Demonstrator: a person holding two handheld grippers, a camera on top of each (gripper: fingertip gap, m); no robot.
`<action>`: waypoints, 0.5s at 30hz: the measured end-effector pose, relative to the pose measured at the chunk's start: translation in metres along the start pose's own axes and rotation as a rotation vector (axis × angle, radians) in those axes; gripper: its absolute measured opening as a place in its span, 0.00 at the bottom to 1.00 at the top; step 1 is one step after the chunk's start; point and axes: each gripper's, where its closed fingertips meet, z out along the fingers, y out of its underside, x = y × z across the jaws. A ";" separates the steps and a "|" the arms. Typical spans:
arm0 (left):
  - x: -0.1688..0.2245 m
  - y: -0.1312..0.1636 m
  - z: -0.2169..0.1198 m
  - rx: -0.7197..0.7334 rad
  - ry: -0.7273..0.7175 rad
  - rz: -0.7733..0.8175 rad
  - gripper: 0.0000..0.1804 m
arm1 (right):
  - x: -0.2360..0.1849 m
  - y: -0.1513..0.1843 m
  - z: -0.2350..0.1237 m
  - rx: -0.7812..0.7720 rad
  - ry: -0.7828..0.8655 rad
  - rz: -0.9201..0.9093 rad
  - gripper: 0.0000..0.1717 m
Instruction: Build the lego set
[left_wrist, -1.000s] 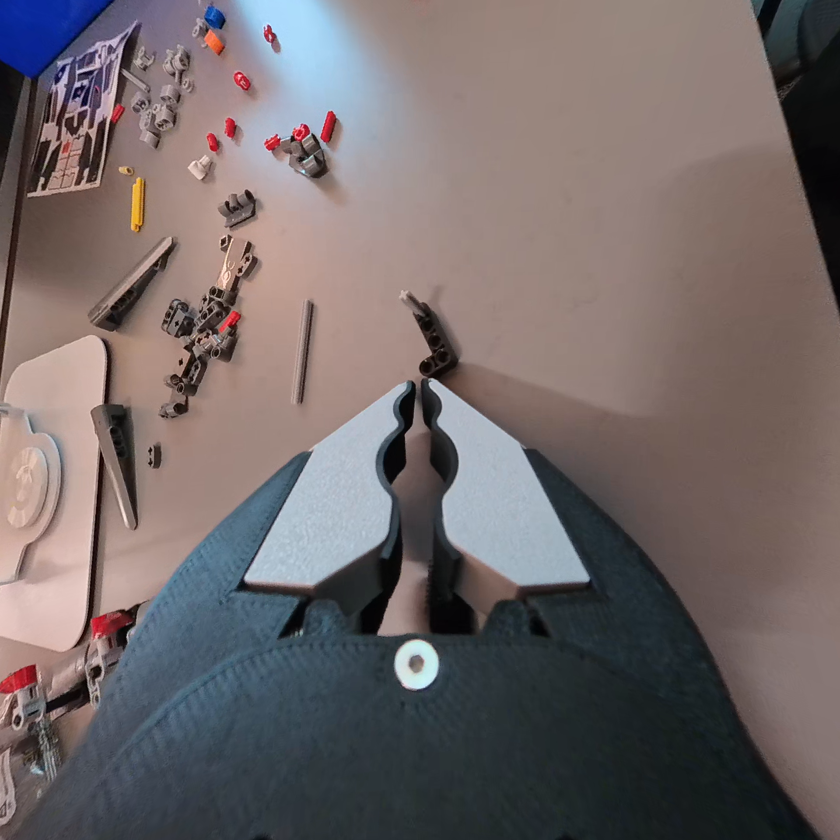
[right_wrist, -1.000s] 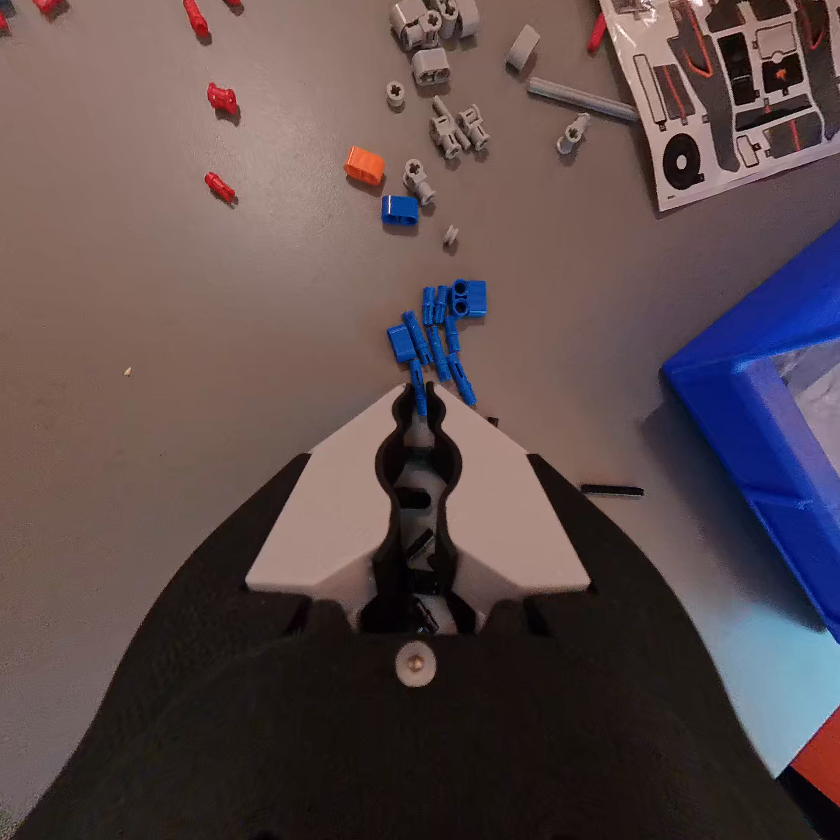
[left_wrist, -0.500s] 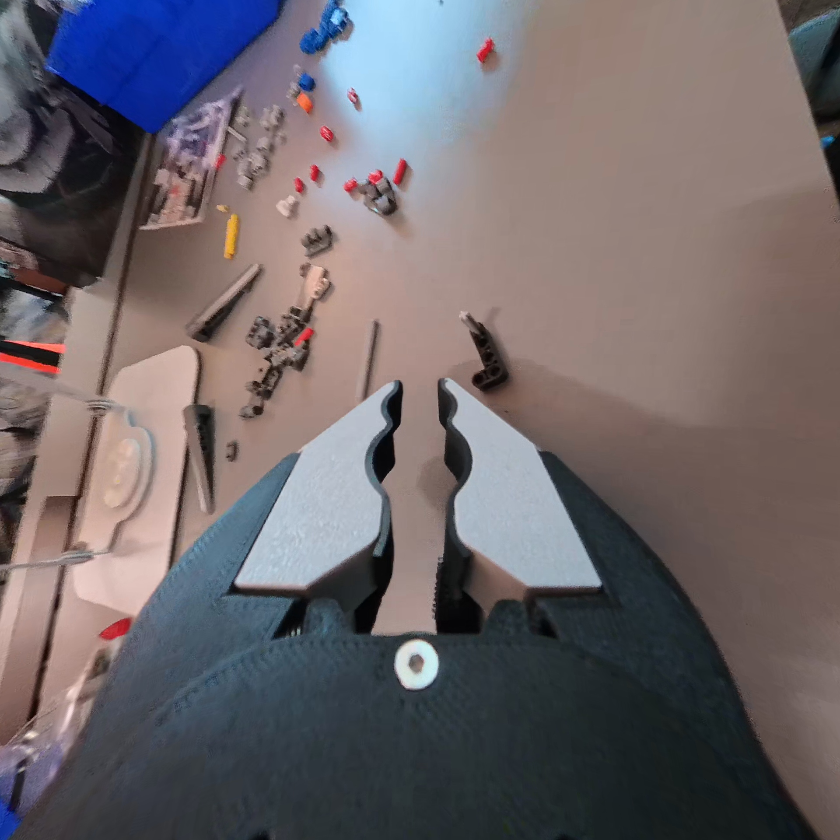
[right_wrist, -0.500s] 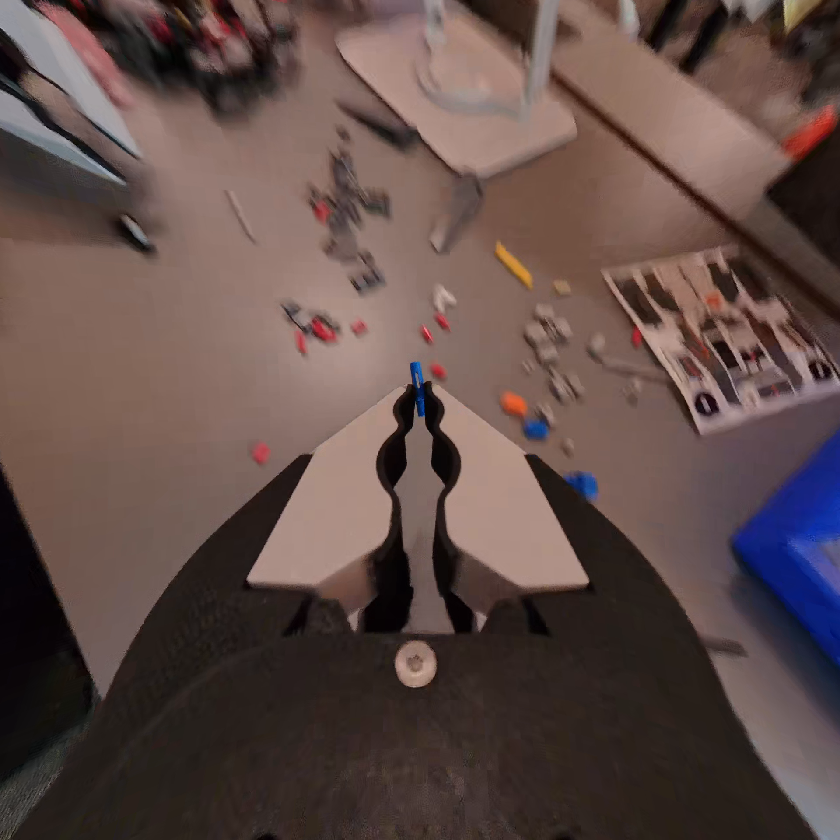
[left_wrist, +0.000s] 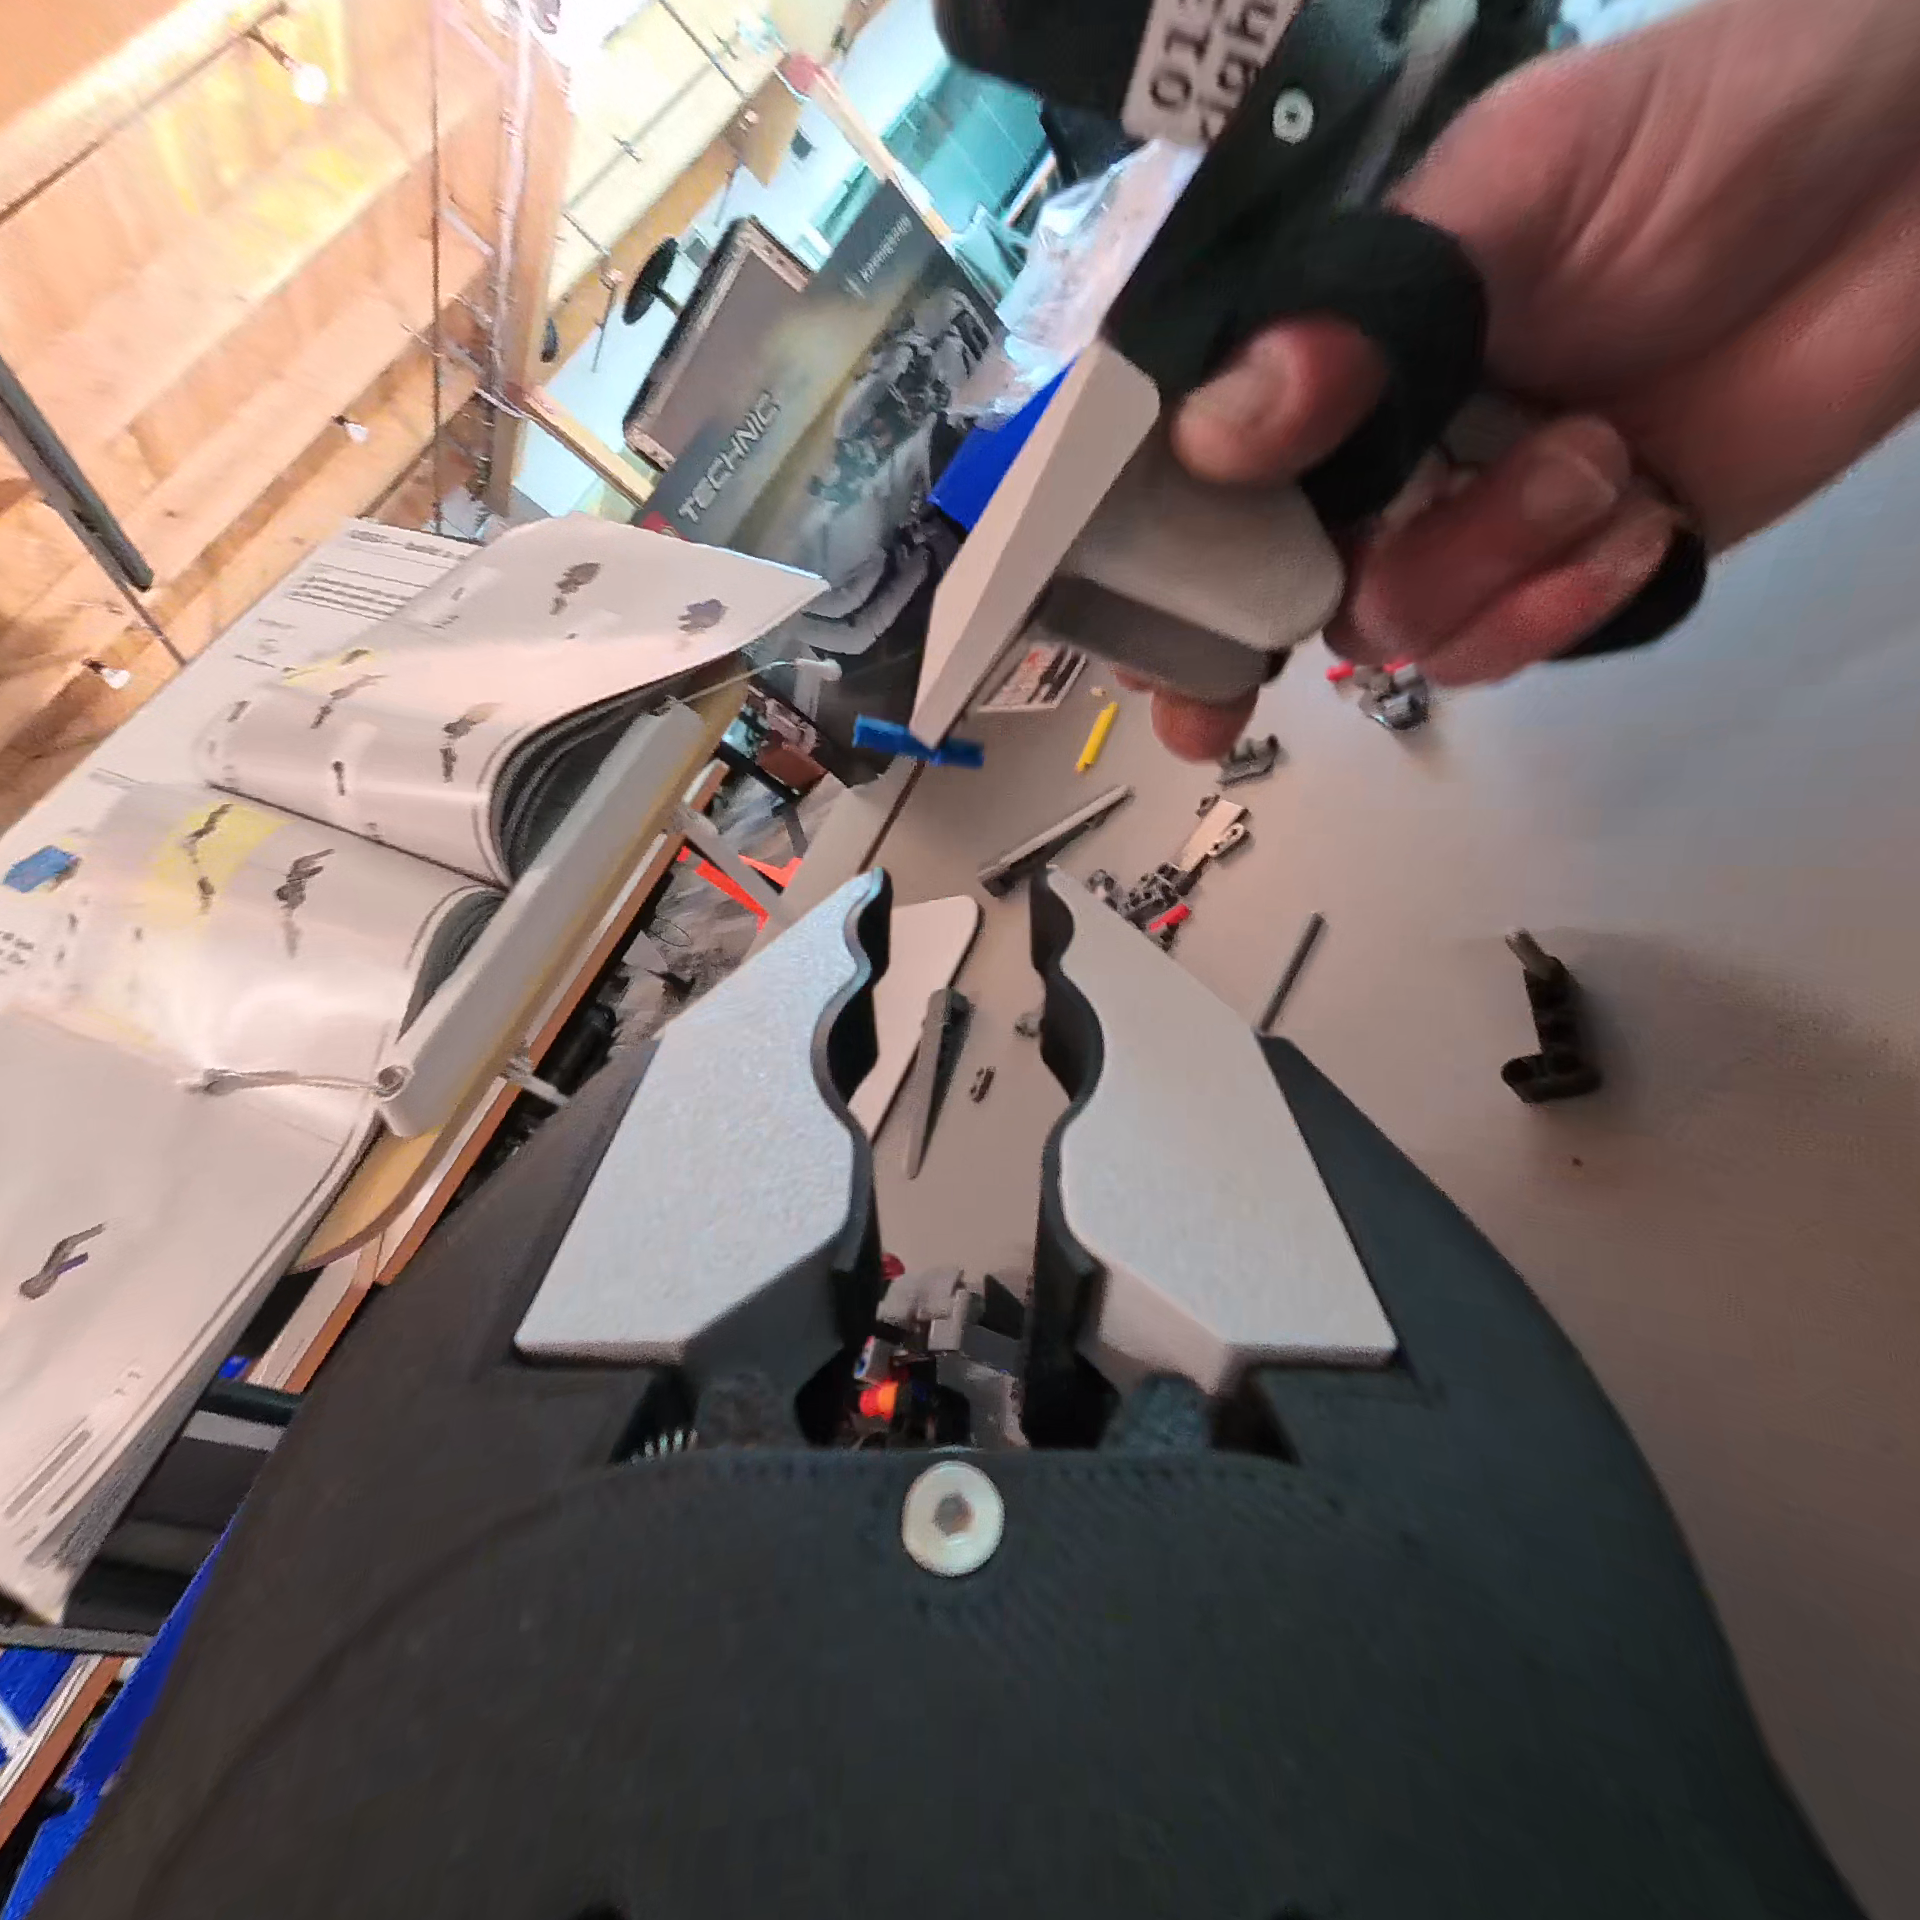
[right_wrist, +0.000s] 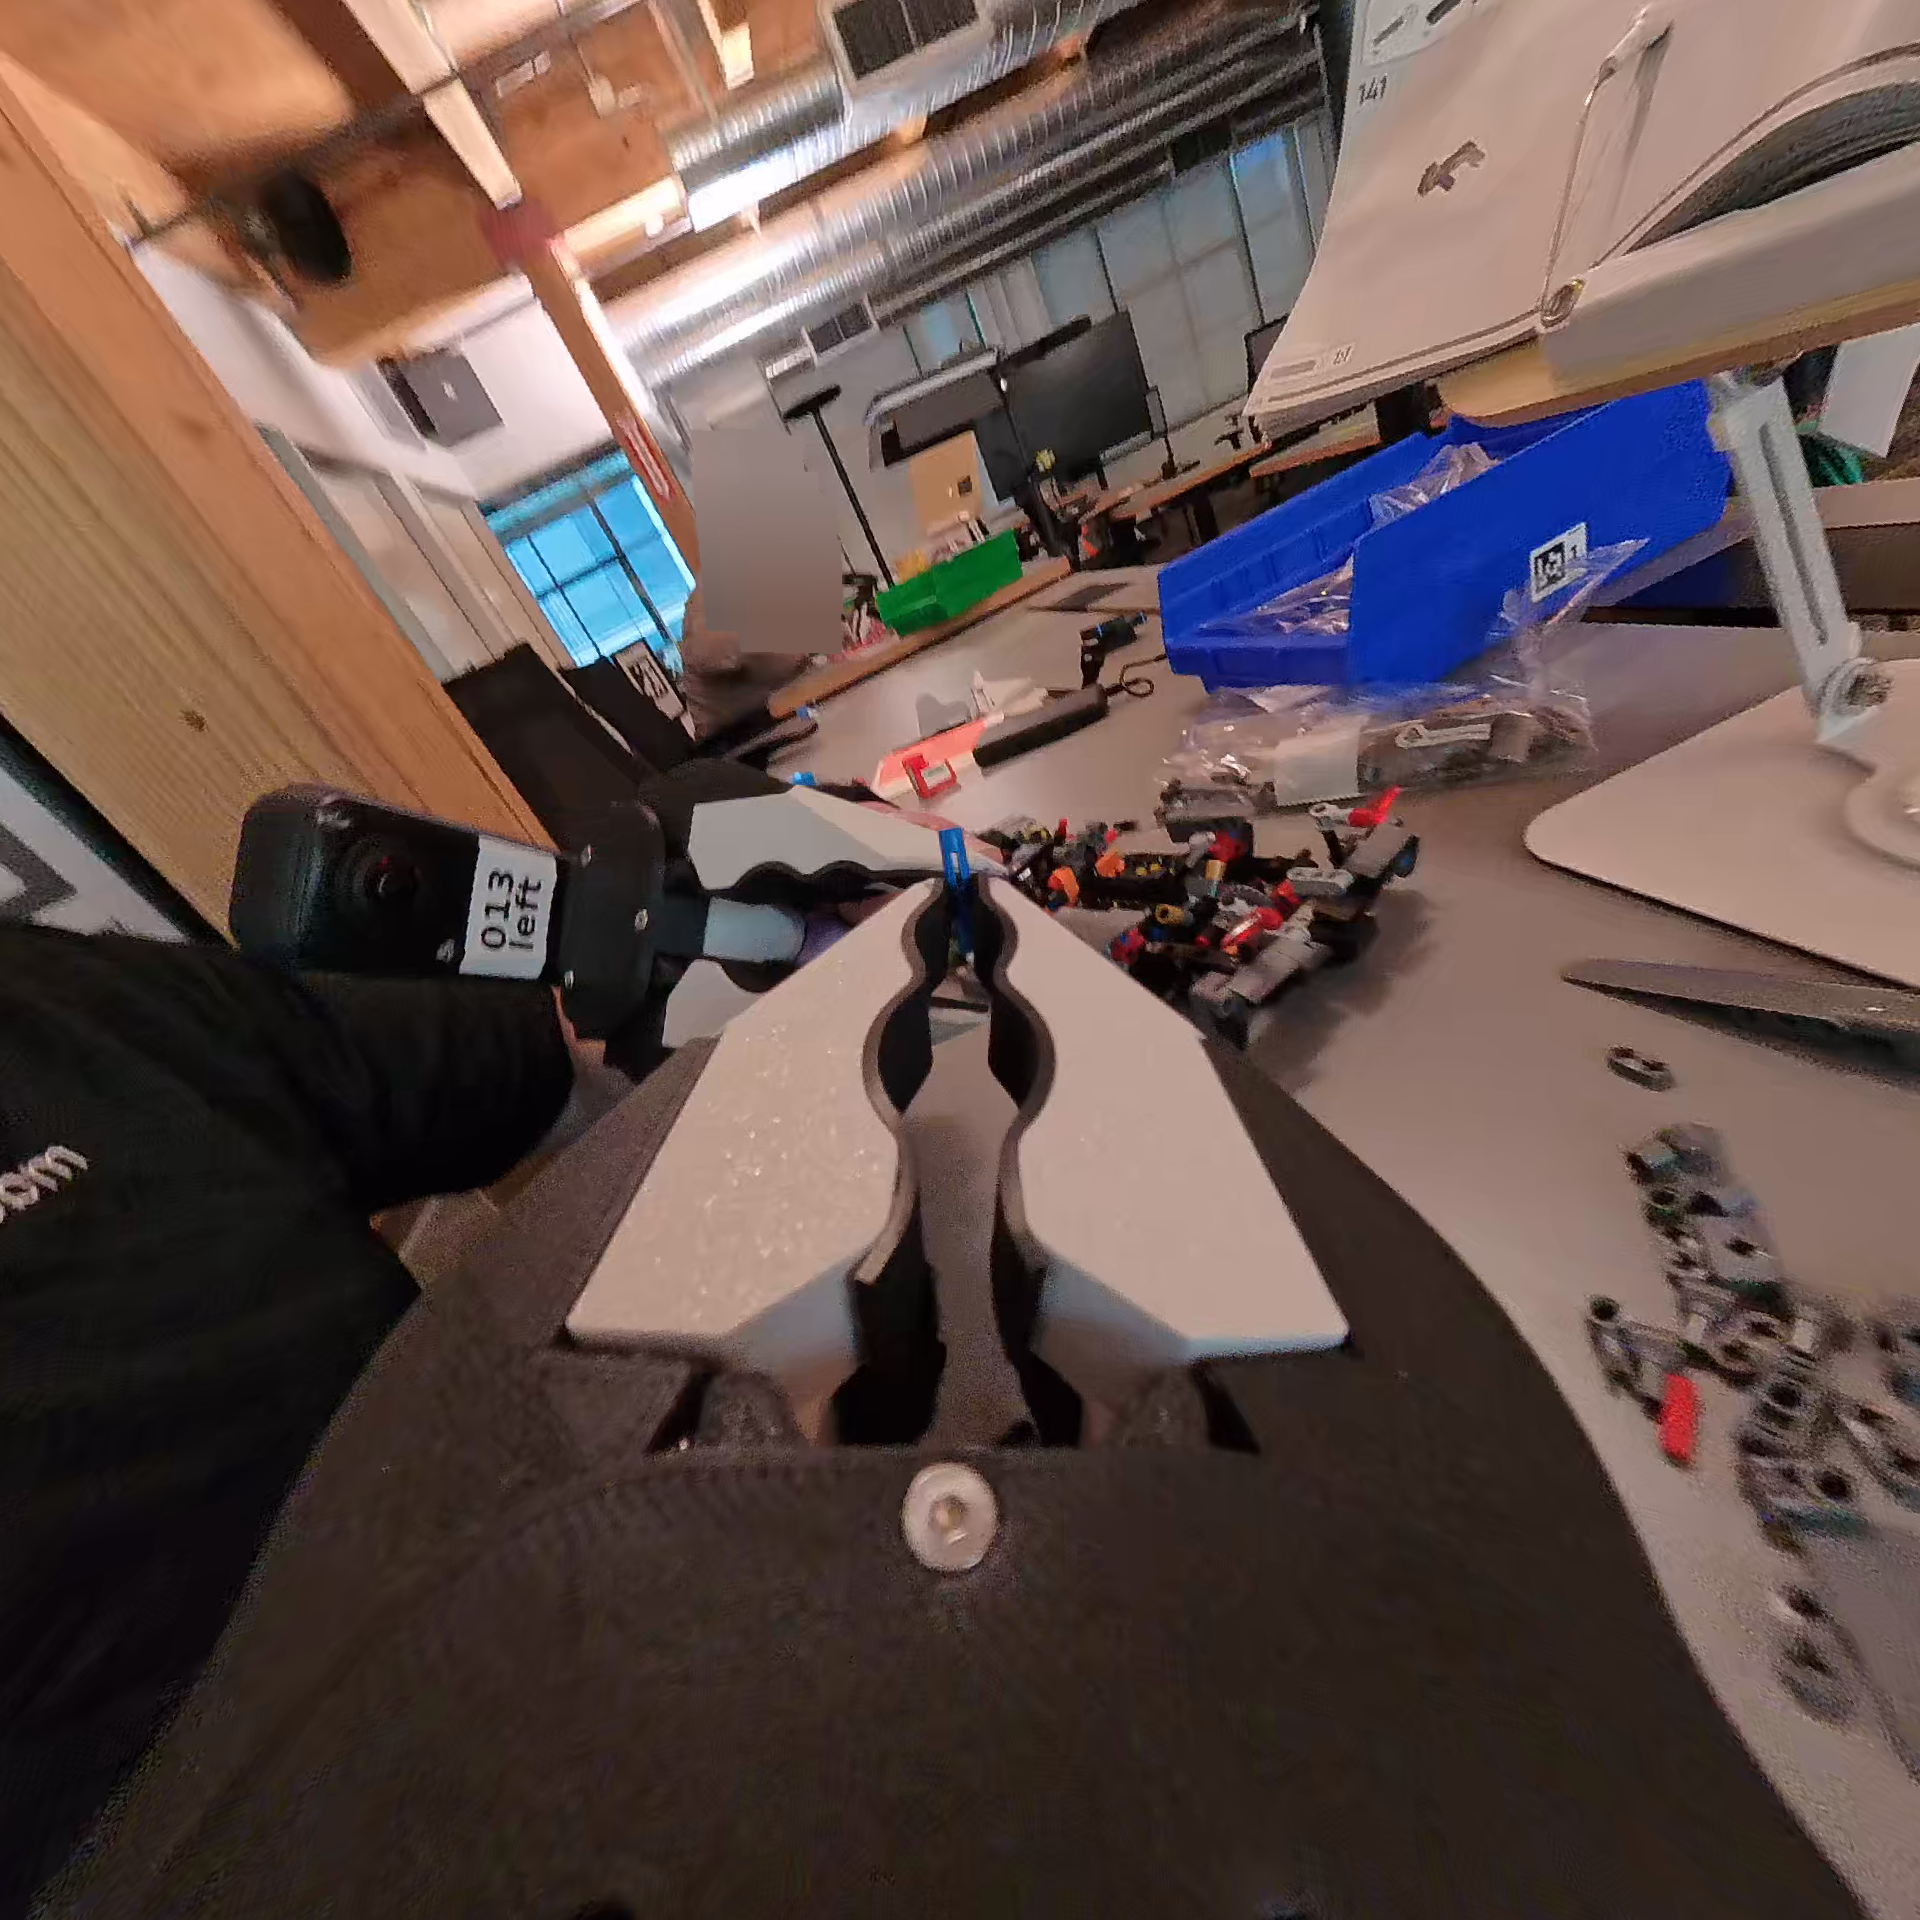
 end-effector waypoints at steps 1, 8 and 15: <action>-0.005 -0.003 -0.002 0.013 -0.021 -0.012 0.14 | -0.001 -0.001 0.005 0.022 -0.007 0.025 0.00; -0.021 -0.011 -0.008 0.054 -0.093 -0.051 0.15 | -0.009 -0.006 0.025 0.170 -0.056 0.136 0.00; -0.028 -0.012 -0.009 0.048 -0.130 -0.043 0.10 | -0.013 -0.010 0.031 0.209 -0.085 0.181 0.00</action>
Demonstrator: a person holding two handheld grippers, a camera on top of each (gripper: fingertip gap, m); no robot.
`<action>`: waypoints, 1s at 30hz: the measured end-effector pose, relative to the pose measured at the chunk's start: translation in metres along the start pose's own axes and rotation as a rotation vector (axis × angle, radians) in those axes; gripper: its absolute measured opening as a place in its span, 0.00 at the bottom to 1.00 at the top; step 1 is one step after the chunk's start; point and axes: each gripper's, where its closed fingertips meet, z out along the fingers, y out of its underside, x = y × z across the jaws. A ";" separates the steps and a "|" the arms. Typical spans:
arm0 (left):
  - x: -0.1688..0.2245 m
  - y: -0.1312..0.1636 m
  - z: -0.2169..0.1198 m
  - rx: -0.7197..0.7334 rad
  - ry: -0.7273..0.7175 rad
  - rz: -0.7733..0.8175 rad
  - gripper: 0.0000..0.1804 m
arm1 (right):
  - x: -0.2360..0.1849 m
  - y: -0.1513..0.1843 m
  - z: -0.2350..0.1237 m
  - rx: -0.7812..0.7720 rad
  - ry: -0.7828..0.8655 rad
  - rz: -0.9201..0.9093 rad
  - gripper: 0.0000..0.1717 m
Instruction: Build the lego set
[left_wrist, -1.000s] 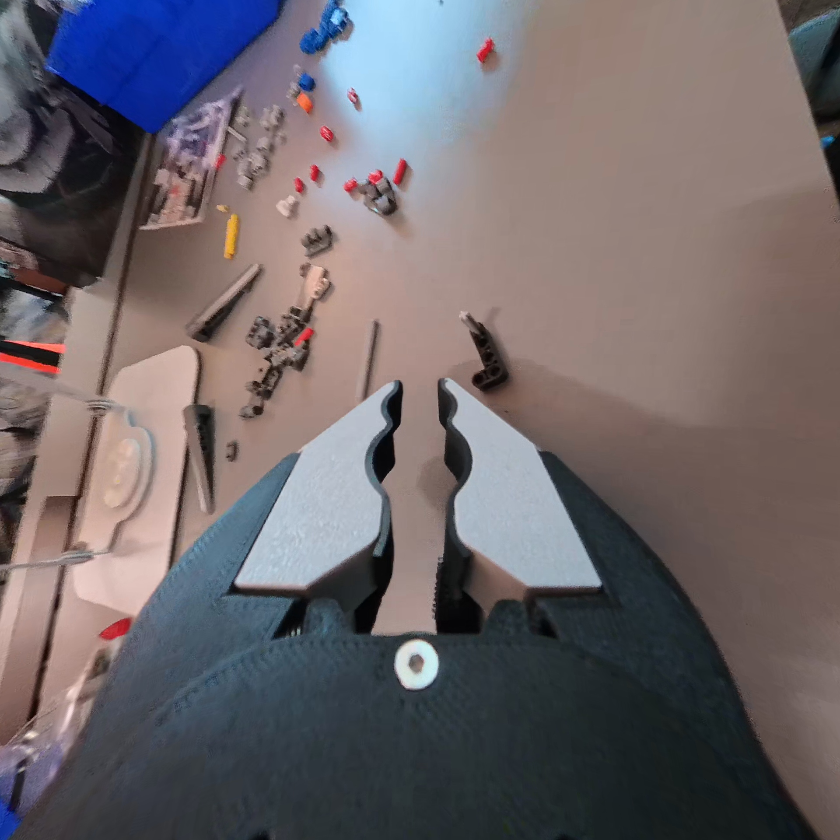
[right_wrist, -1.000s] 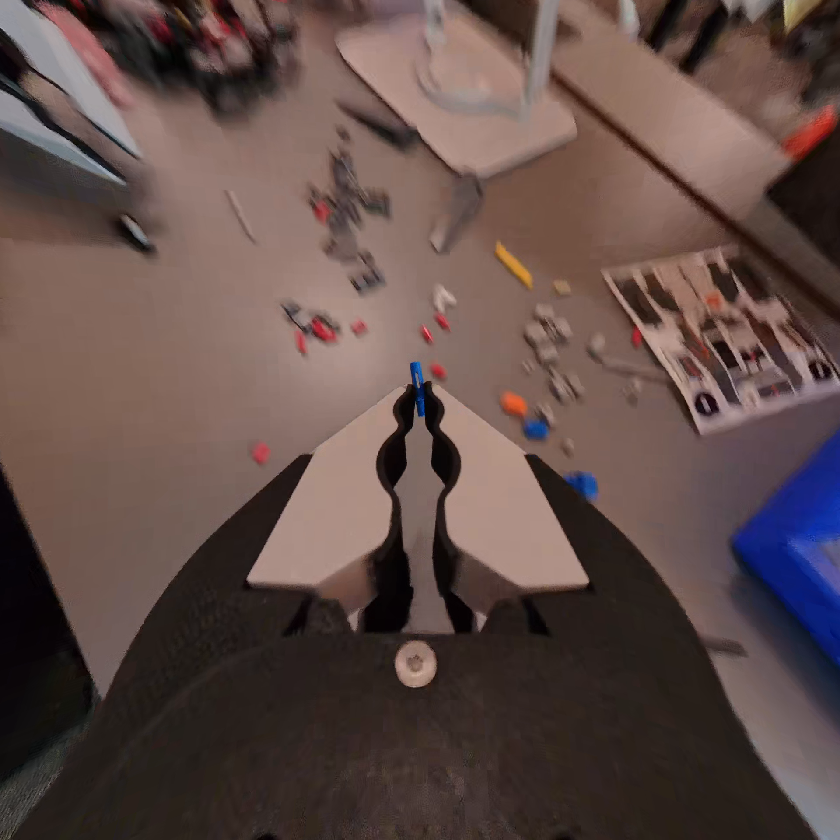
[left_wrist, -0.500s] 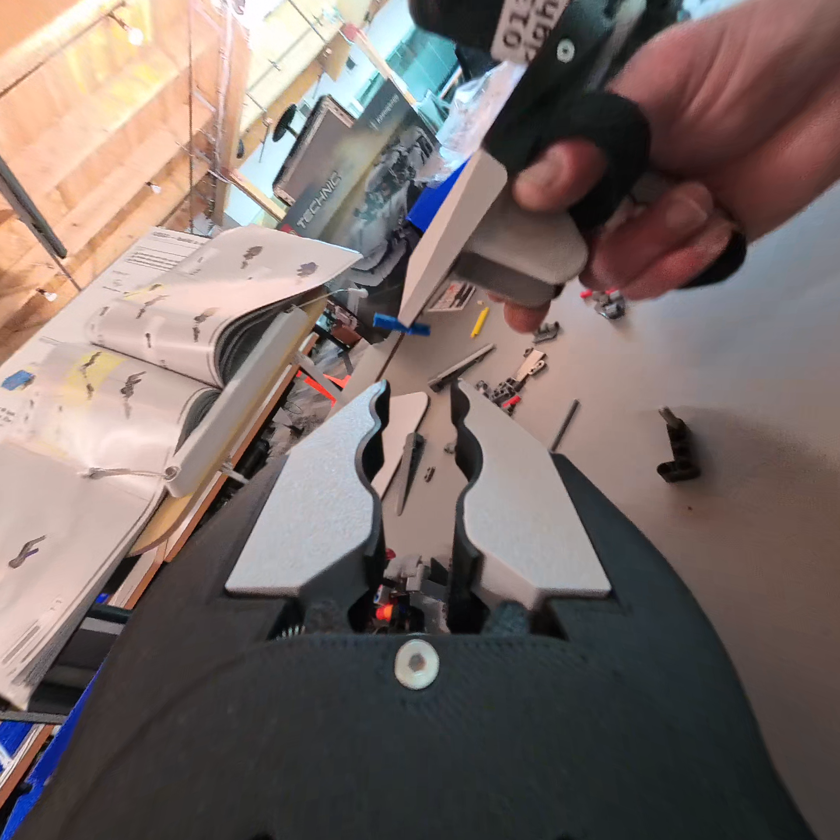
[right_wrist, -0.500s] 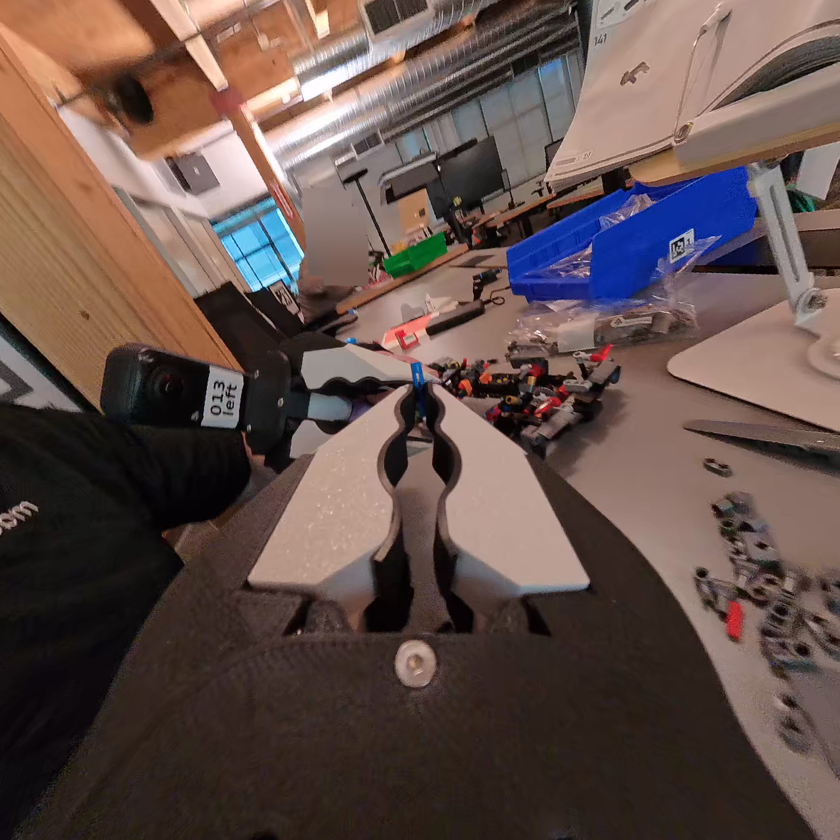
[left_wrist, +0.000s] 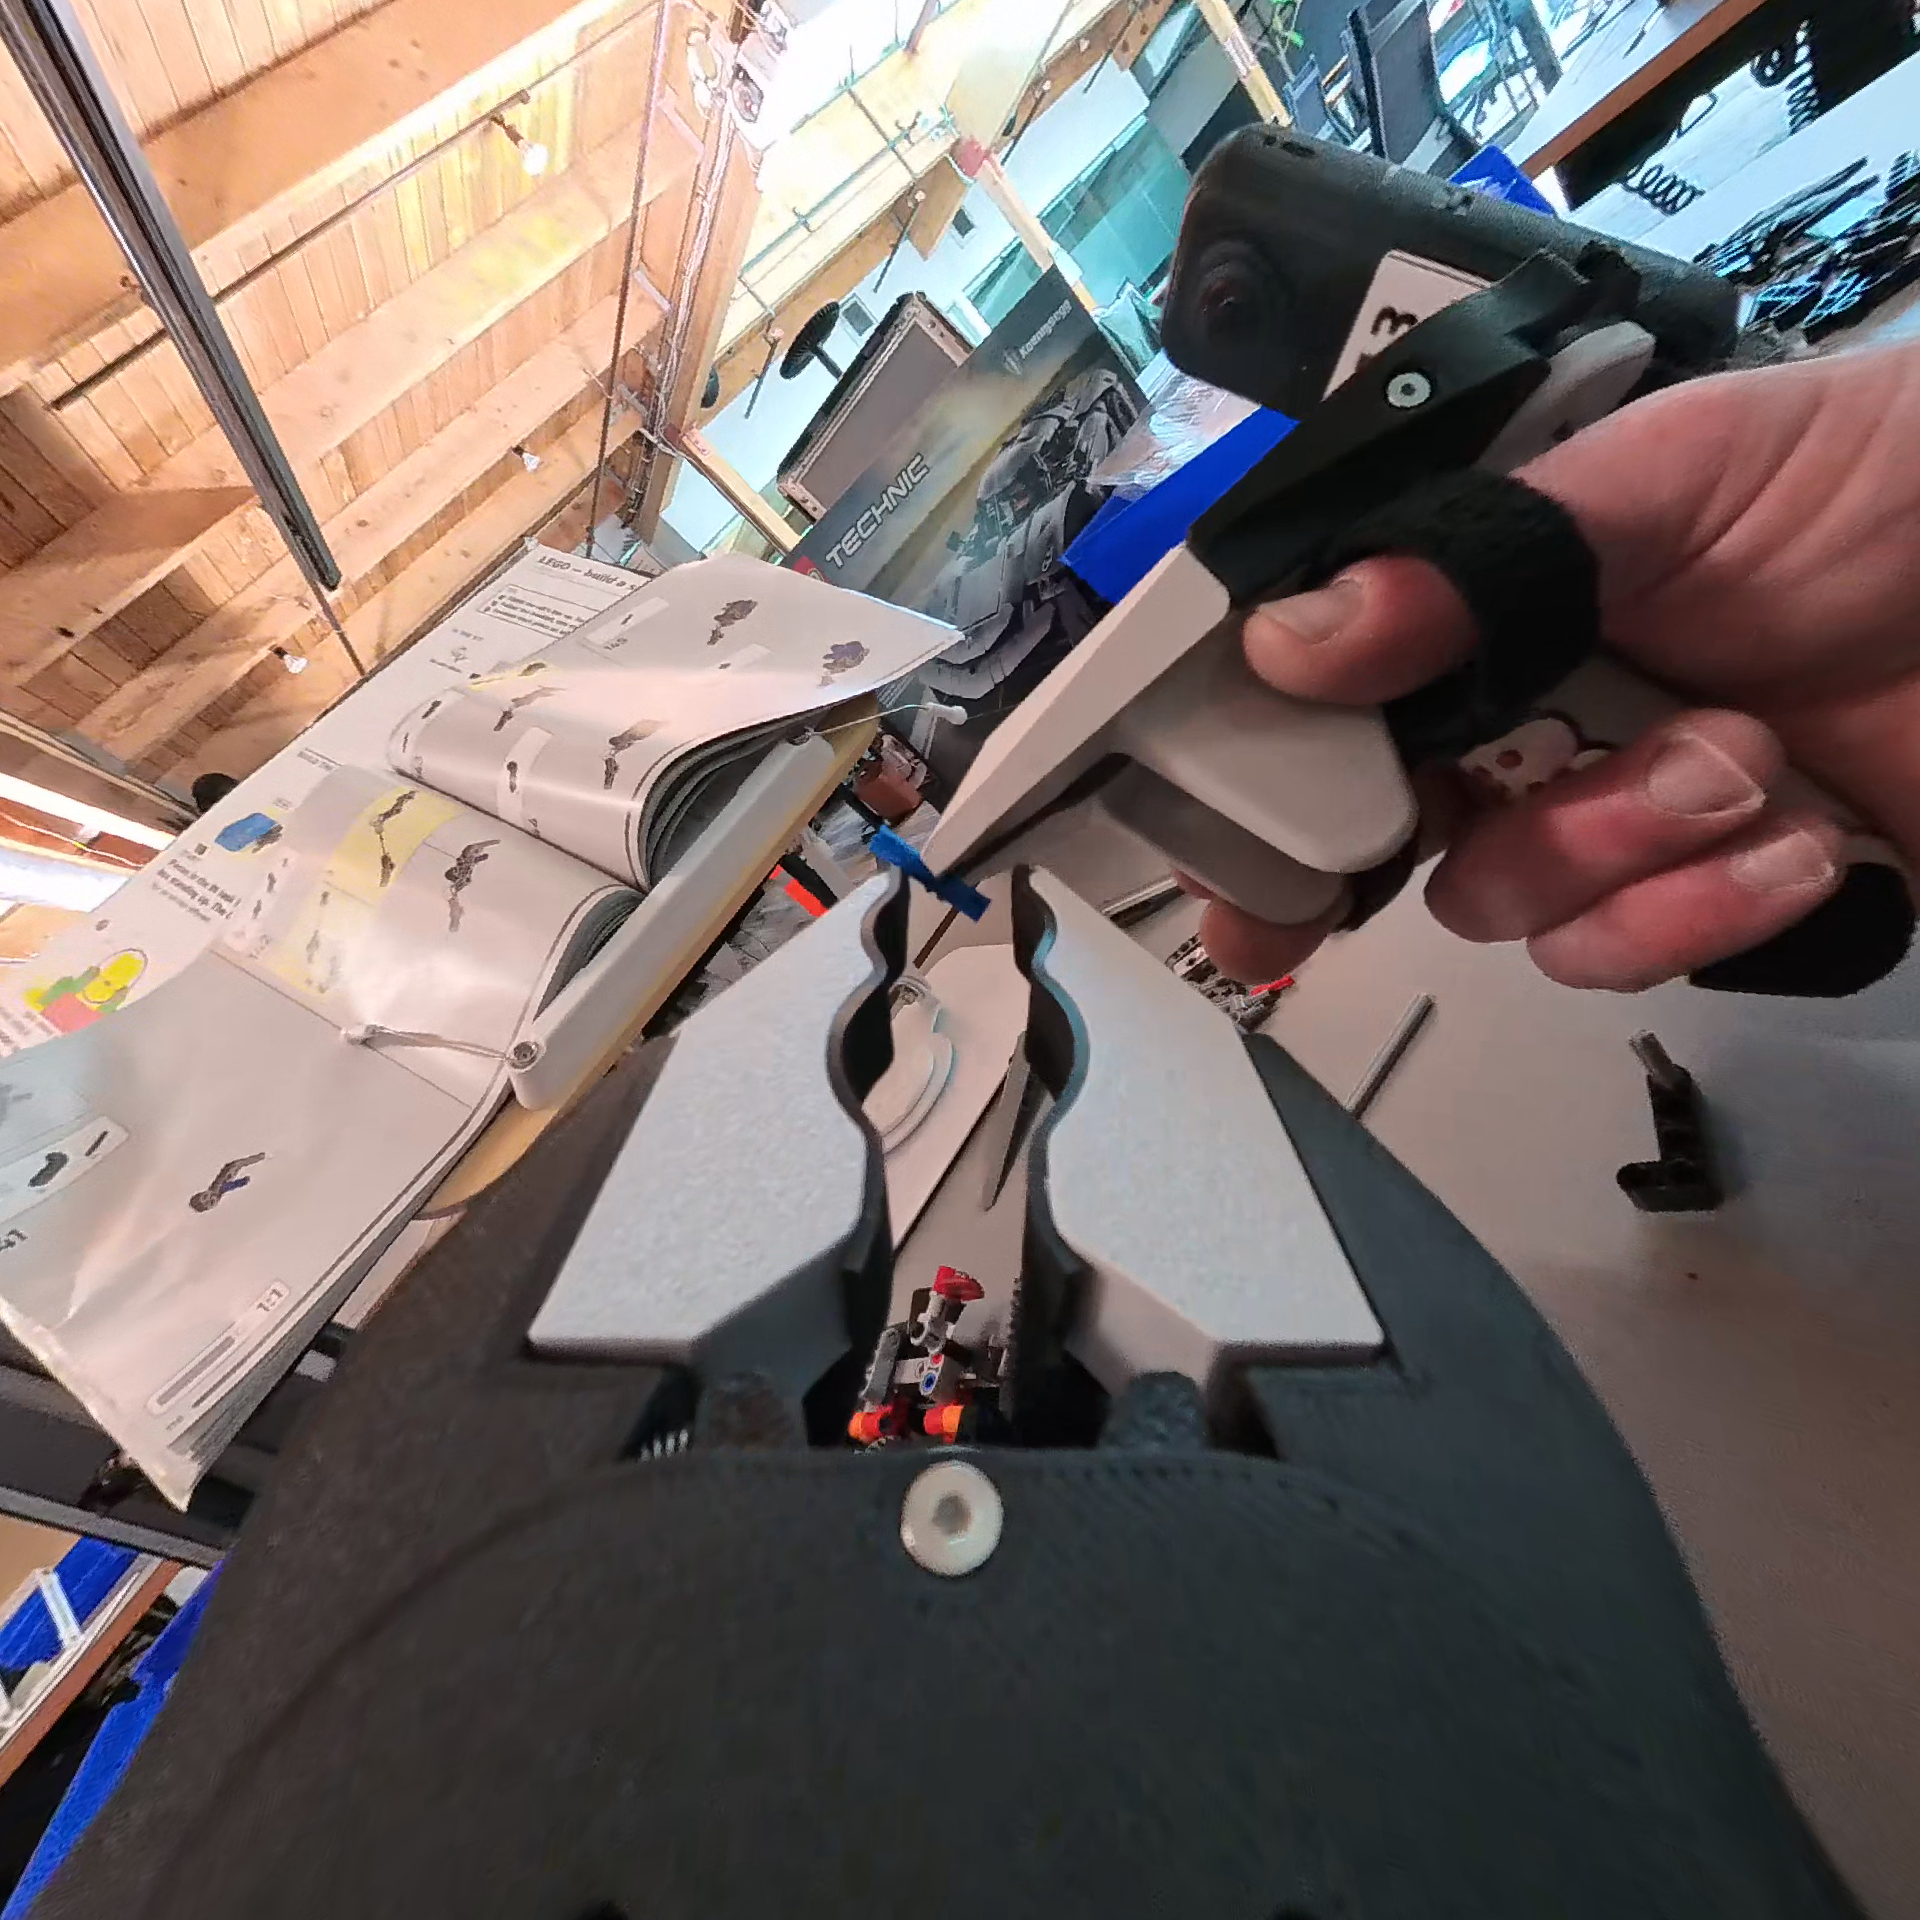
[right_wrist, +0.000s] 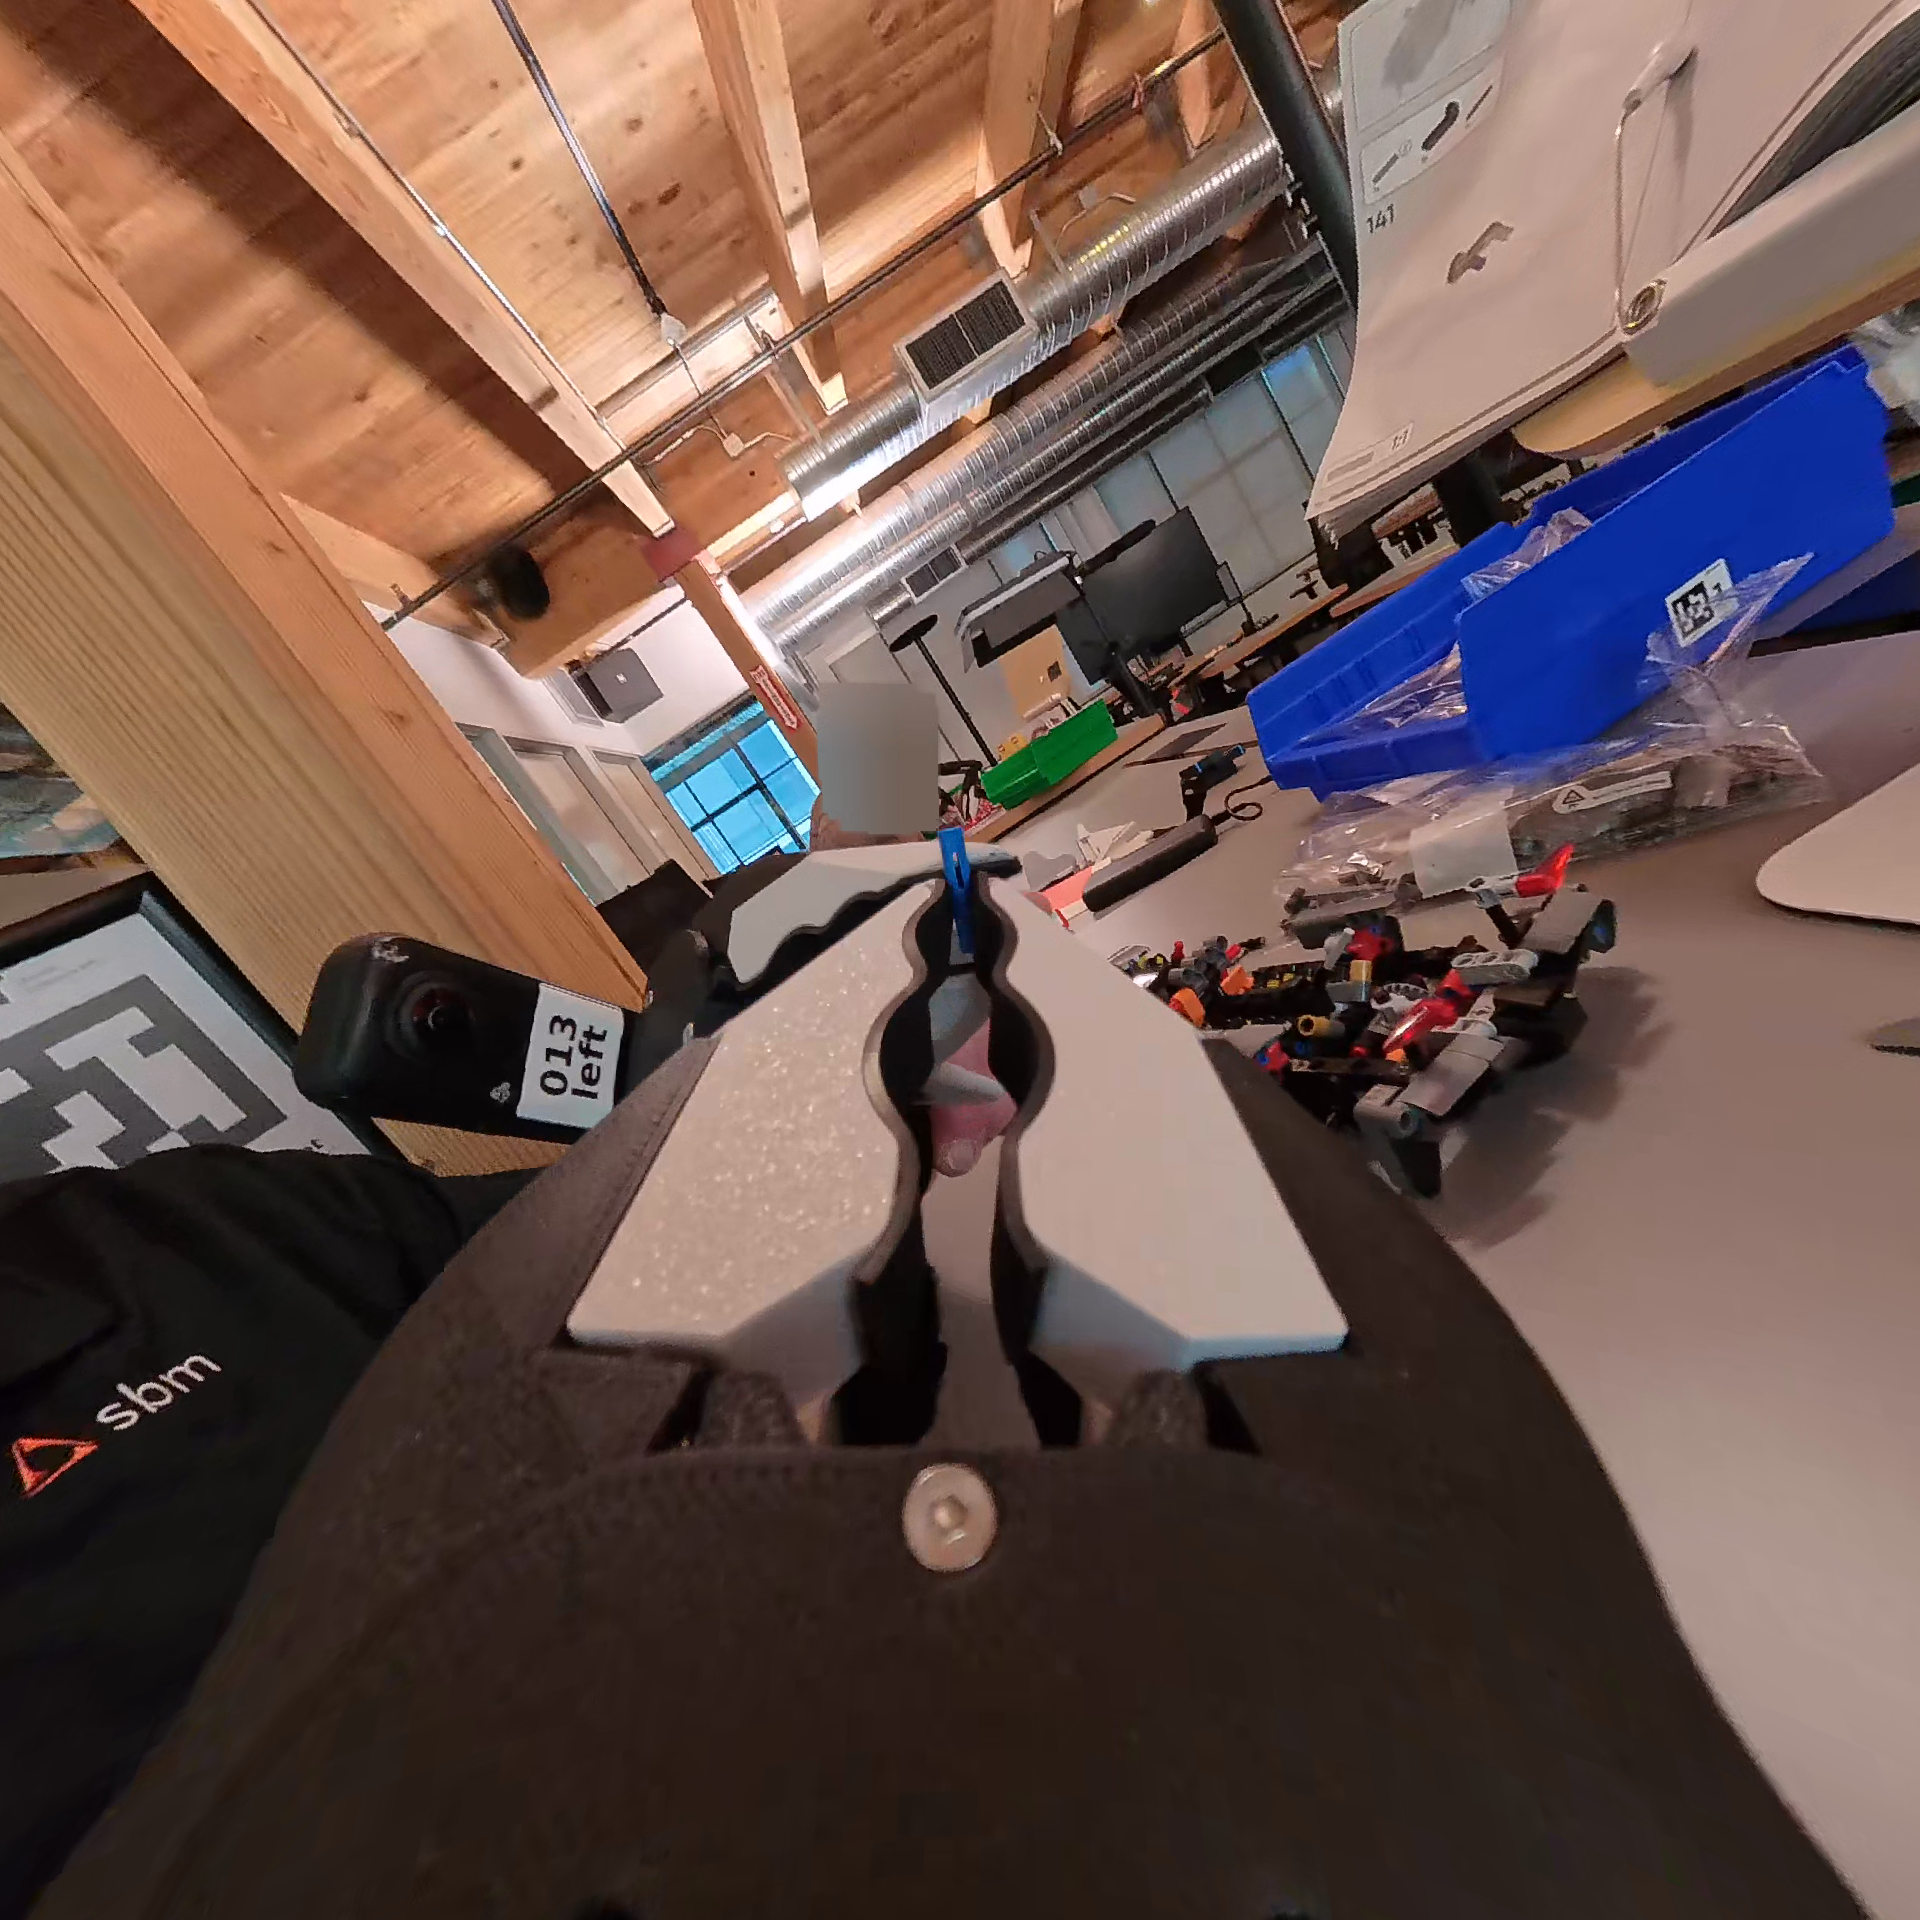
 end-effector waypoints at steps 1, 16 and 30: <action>0.000 0.000 0.000 -0.002 0.000 0.003 0.09 | -0.001 0.000 0.000 0.005 -0.002 0.002 0.00; 0.005 0.000 -0.001 -0.012 -0.014 0.123 0.07 | -0.002 0.003 -0.006 0.025 0.012 0.010 0.00; 0.011 0.003 -0.002 -0.030 0.017 0.208 0.02 | -0.002 0.008 -0.014 0.010 0.058 -0.055 0.00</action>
